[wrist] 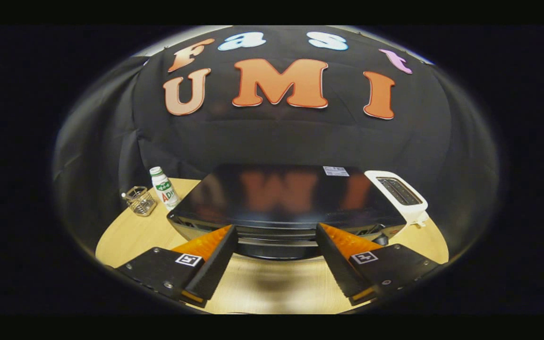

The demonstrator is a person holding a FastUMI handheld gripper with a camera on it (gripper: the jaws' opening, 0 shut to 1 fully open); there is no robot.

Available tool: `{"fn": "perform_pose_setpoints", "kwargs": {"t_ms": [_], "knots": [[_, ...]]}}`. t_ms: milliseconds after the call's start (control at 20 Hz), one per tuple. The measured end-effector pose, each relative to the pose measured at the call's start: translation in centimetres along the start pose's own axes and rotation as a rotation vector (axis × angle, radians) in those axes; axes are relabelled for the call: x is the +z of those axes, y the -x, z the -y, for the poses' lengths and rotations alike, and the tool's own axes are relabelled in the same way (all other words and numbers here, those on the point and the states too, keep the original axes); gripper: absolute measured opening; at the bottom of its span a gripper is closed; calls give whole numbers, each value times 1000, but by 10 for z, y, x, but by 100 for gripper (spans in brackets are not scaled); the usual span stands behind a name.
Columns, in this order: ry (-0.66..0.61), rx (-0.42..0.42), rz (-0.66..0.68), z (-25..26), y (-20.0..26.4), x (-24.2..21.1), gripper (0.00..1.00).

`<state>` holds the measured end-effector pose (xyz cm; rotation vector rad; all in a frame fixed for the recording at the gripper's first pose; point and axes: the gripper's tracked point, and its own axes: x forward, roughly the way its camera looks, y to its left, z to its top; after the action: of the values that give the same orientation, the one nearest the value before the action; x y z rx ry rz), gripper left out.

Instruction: Open the toaster oven, put the food inside, and close the toaster oven door.

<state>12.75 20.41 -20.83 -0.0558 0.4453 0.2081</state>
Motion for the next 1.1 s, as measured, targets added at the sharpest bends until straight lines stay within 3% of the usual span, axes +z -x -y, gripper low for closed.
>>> {"fn": "perform_pose_setpoints", "kwargs": {"t_ms": [450, 600, 900, 1100], "knots": [[49, 3, -17, -6, 52, -64, 99], [71, 15, -60, -10, 65, -96, 99], [-3, 50, -220, -16, 65, -166, 99], [-33, 21, -299, -11, 54, -202, 100]]}}
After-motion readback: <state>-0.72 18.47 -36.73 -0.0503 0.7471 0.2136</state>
